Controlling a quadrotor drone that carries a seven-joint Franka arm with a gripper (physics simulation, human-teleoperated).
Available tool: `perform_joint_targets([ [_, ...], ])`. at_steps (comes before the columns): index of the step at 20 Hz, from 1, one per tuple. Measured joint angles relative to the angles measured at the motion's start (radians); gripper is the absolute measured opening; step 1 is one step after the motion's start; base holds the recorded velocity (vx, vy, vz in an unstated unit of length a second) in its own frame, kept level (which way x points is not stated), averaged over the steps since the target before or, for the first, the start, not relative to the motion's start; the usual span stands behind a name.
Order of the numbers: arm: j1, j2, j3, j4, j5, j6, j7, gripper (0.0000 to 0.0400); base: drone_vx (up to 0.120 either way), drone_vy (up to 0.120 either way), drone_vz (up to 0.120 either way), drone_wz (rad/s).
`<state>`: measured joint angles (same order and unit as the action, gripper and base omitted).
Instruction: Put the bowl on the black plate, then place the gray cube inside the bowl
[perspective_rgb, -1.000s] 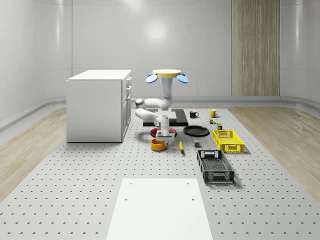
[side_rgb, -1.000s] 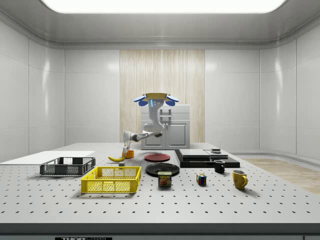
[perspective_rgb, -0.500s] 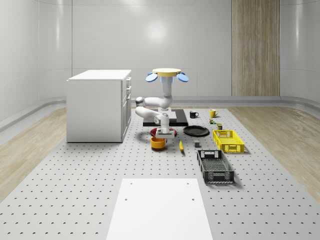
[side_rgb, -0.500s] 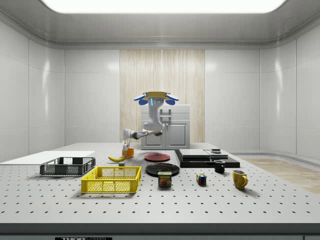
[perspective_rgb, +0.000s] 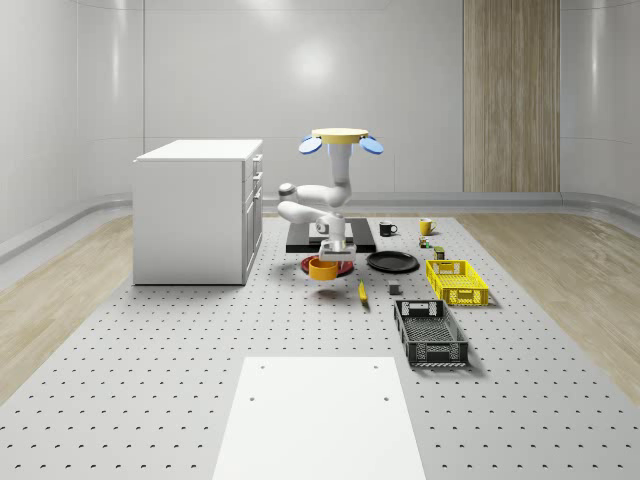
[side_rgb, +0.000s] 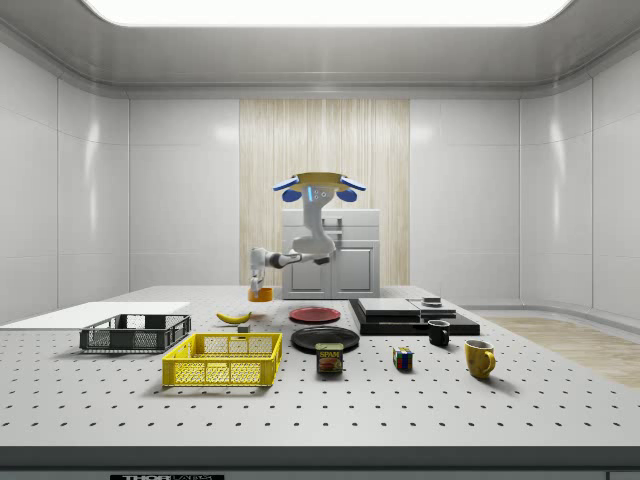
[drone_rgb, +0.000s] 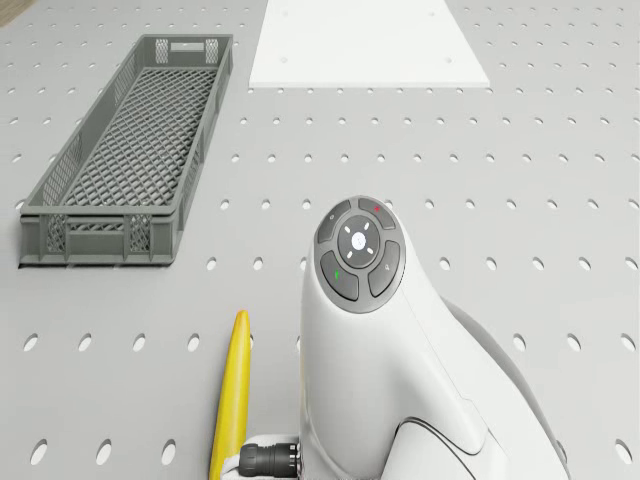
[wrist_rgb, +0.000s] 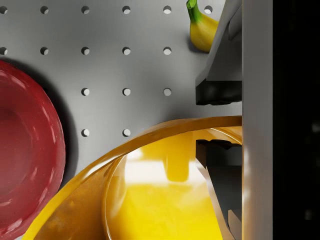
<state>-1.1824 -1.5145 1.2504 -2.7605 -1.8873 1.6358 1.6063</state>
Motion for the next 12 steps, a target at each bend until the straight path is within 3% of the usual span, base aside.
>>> perform_joint_targets([
  [12, -0.002, -0.007, 0.005, -0.001, 0.008, 0.005, 0.002, 0.0100, -0.120, 0.120, 0.000, 0.000],
])
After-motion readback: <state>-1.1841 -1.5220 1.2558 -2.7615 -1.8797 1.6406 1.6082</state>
